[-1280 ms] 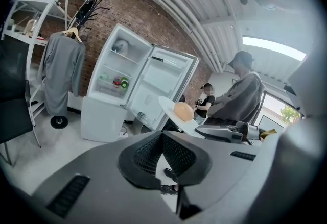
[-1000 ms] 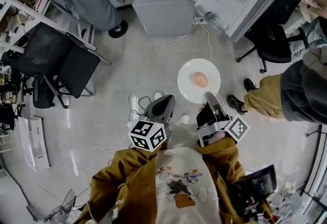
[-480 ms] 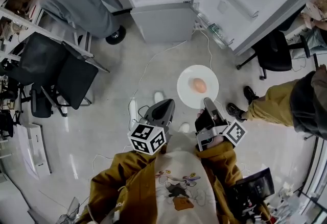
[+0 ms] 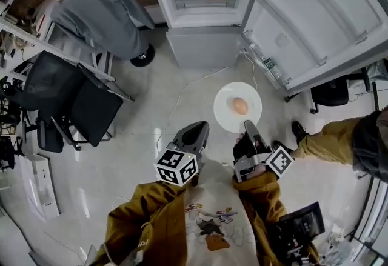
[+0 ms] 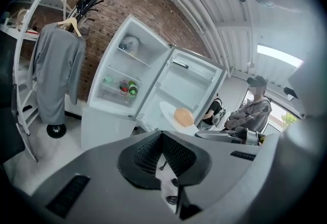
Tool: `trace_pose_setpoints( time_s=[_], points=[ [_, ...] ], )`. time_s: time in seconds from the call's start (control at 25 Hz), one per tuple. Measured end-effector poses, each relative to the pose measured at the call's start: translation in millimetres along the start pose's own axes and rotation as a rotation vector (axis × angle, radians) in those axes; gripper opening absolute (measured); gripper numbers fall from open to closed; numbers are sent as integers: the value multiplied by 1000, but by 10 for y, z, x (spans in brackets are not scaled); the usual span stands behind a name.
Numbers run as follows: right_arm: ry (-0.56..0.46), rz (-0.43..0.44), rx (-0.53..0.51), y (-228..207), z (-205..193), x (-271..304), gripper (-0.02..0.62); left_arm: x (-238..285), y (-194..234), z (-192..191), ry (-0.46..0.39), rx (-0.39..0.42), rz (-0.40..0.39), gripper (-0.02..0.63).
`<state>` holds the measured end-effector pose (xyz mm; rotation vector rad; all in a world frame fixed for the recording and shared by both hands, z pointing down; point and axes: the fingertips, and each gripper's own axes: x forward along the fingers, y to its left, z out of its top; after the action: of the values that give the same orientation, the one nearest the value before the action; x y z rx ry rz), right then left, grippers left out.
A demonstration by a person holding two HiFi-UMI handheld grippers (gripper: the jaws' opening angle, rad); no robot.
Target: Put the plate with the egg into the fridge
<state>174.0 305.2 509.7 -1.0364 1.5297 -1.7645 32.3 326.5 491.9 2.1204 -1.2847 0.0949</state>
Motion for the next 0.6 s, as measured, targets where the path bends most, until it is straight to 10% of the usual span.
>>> trace_pose_setpoints(
  time_s=[0.6],
  points=[
    [-65,-52,-8,109,-232,1088,14,279,999,655,13,-20,-55,8]
  ],
)
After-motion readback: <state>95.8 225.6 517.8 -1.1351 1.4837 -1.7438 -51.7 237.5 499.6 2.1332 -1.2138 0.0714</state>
